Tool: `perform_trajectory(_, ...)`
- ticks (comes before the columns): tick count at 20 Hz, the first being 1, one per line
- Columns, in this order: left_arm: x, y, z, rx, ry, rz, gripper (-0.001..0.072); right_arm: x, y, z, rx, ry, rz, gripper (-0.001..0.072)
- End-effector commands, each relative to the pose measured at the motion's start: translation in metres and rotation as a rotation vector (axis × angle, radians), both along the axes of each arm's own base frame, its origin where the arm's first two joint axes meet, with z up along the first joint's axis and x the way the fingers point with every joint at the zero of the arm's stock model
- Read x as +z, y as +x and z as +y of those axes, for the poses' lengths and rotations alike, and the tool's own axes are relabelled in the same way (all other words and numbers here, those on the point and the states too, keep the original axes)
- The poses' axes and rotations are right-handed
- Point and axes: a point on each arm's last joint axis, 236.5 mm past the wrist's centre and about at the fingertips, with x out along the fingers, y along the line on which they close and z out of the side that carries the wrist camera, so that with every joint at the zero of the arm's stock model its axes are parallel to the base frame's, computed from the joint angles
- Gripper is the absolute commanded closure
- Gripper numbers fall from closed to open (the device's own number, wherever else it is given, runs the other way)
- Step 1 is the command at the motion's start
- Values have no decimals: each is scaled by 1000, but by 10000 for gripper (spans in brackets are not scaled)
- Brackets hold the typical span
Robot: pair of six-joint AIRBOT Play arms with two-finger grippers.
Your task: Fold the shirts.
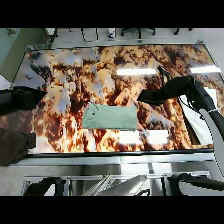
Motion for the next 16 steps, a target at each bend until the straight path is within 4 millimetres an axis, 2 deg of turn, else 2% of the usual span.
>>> perform_trajectory(1, -6, -13, 1, 4, -2, -5, 691, -50, -33, -17, -44, 160, 143, 3)
perform_trajectory(4, -11, -18, 1, 12, -8, -14, 691, -87, -45, -4, -26, 208, 235, 3)
perform_trajectory(7, -8, -22, 2, 19, -13, -40, 691, -112, -48, 19, -23, 238, 286, 3)
perform_trajectory(11, 5, -25, 3, 31, -22, -93, 691, -117, -41, 48, -26, 266, 272, 4)
perform_trajectory(14, 1, -28, 2, 24, -17, -77, 691, -112, -34, 65, -31, 285, 248, 17)
perform_trajectory(16, 0, -28, 2, 22, -16, -73, 691, -108, -35, 76, -14, 290, 244, 367)
